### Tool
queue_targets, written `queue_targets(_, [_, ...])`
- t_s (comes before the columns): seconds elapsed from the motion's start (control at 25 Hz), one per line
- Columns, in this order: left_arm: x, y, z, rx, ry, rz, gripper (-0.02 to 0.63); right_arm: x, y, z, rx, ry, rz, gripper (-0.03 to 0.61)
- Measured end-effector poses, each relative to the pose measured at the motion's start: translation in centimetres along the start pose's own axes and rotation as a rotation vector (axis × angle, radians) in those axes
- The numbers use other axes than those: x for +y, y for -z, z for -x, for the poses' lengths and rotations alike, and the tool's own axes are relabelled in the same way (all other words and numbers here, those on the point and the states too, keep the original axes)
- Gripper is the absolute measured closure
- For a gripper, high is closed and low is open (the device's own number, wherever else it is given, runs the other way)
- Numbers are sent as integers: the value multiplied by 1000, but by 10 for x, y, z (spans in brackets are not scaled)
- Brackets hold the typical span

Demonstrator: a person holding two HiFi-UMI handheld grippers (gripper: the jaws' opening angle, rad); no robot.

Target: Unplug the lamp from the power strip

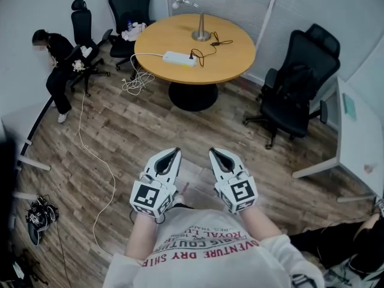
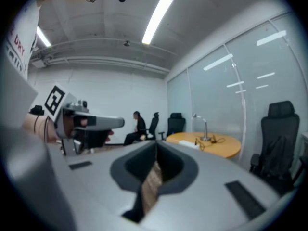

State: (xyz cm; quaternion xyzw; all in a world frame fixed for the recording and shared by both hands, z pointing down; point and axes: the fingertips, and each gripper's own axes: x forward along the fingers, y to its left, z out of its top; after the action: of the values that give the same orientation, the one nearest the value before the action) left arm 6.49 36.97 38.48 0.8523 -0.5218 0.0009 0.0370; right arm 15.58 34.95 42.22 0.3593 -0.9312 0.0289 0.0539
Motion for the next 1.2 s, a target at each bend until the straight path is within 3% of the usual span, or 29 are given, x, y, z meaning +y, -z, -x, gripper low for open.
queue_targets(0.32, [95,-5,-1,17,32,23,583,10,-8,-75,13,83,-37,548])
queue_targets(0.56, [142,4,-9,30,25,61,583,5,-1,-113,50,108,-39,548])
queue_targets(0.92, [188,14,-56,52,-47,57,583,-34,8,-179,71,33,-29,548])
queue_targets(1.2, [220,3,-138,56,-140,36,583,-117,-3,-240,56,-49,-29,548])
